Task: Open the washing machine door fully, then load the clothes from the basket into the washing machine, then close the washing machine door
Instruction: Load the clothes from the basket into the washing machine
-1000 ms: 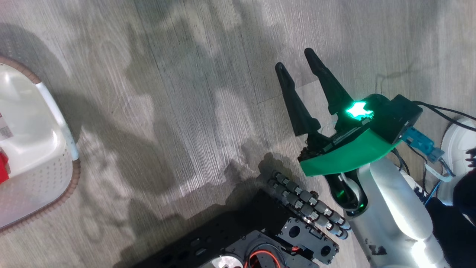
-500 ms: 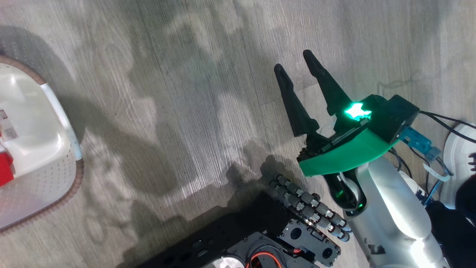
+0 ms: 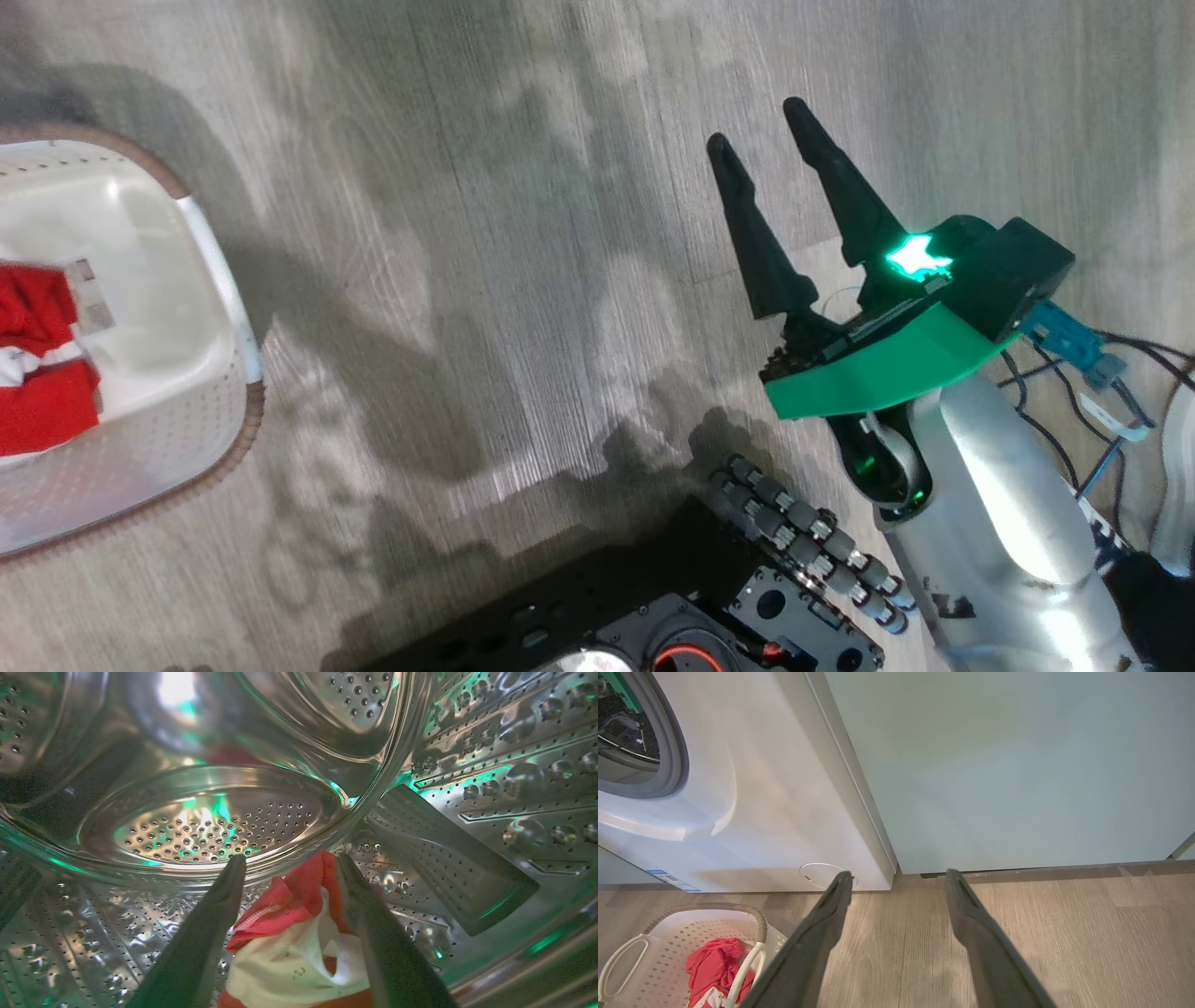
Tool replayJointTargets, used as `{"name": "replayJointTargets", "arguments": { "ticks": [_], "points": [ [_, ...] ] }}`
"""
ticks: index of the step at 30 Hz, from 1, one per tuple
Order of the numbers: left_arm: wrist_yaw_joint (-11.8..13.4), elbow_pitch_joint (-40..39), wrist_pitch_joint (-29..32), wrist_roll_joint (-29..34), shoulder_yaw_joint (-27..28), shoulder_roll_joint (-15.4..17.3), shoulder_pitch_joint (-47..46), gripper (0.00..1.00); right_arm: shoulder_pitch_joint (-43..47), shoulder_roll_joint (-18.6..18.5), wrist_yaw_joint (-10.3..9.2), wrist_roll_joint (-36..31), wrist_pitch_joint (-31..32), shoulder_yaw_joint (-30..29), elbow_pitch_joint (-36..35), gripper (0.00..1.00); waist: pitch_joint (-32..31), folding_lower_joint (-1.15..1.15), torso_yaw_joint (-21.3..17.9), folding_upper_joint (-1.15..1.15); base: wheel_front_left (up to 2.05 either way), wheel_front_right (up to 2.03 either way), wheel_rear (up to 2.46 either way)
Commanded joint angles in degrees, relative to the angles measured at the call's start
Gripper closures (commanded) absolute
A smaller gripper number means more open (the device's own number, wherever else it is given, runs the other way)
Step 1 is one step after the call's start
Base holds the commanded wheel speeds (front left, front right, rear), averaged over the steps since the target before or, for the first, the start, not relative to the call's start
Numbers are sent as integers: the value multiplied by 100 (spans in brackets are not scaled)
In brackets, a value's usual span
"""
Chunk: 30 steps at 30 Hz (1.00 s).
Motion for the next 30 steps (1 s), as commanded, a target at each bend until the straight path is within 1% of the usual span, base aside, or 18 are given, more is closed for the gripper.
{"name": "replayJointTargets", "arguments": {
  "ticks": [1,9,16,22,23,30],
  "points": [
    [26,-89,-105,-20,20,155,-96,0,160,-12,0,-44,-37,24,-121,0,-75,0,68,0,0,0,0],
    [-57,315,-425,-229,27,35,266,0,162,-12,0,-210,-37,-119,-80,0,-399,0,319,0,0,0,0],
    [-123,428,-562,-485,94,-161,1036,0,258,-12,0,-427,-37,-344,-9,0,-889,0,597,0,0,0,0],
    [-14,-16,-570,-724,400,-335,2007,0,451,-12,0,-595,-37,-490,95,0,-1440,0,843,0,0,0,0],
    [-14,-16,-570,-724,400,-335,2007,0,451,-12,0,-595,-37,-490,95,0,-1440,0,843,0,0,0,0],
    [73,-764,-571,-807,760,-587,3470,0,734,-12,0,-798,-37,-657,237,0,-2351,0,1141,0,0,0,0]
  ]
}}
